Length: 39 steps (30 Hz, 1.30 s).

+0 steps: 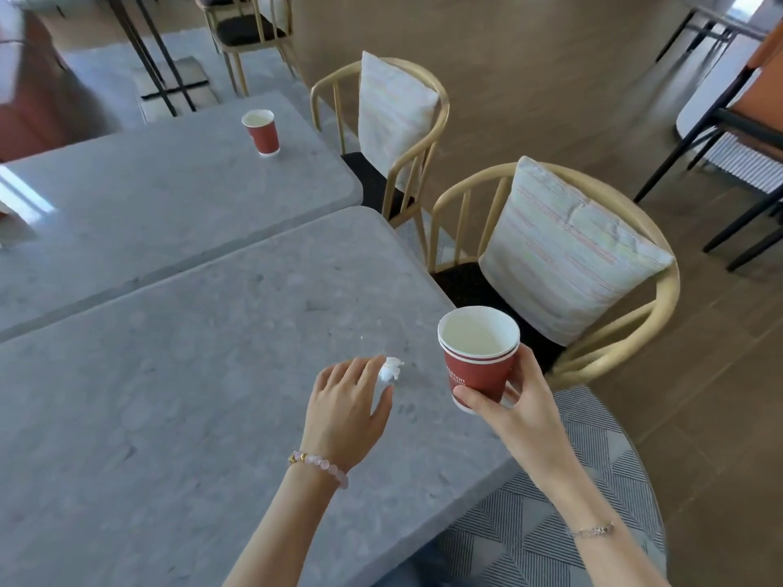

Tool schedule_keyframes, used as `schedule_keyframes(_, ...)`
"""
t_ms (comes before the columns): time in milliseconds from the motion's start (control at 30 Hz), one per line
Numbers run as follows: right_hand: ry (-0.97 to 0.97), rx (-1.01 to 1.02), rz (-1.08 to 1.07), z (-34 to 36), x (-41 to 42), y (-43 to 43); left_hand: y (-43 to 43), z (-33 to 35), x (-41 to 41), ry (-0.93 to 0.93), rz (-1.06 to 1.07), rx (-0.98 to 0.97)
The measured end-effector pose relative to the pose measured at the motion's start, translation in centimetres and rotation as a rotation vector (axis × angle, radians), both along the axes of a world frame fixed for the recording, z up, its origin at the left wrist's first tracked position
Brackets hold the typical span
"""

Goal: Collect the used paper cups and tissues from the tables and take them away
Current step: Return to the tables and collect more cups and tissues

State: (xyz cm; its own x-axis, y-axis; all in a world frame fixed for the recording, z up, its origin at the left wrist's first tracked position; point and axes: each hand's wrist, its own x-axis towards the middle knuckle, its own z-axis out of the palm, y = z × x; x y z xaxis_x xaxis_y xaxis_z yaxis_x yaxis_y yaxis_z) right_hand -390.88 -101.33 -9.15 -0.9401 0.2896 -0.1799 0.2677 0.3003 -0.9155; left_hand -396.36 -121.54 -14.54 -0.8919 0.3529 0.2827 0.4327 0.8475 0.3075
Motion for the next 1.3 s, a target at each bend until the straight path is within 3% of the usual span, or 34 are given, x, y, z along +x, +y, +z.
schedule_keyframes(233,-0.081,-0.001,-0.03,-1.7,-2.3,0.3,-0.6,-5.0,-2.6,-0.233,0.091,-0.024)
schedule_keyframes(433,-0.112,0.026,-0.015,-2.7,-3.4,0.4,0.2,-7.4,-4.0,-0.367,0.093,0.116)
schedule_keyframes(900,-0.133,-0.013,-0.009,-3.3,-4.3,0.7,1.2,-9.2,-4.9,-0.296,0.097,0.296)
schedule_keyframes(1300,0.042,-0.098,-0.099,-0.5,-3.1,3.2,4.8,0.5,-6.0,-0.191,-0.034,0.6)
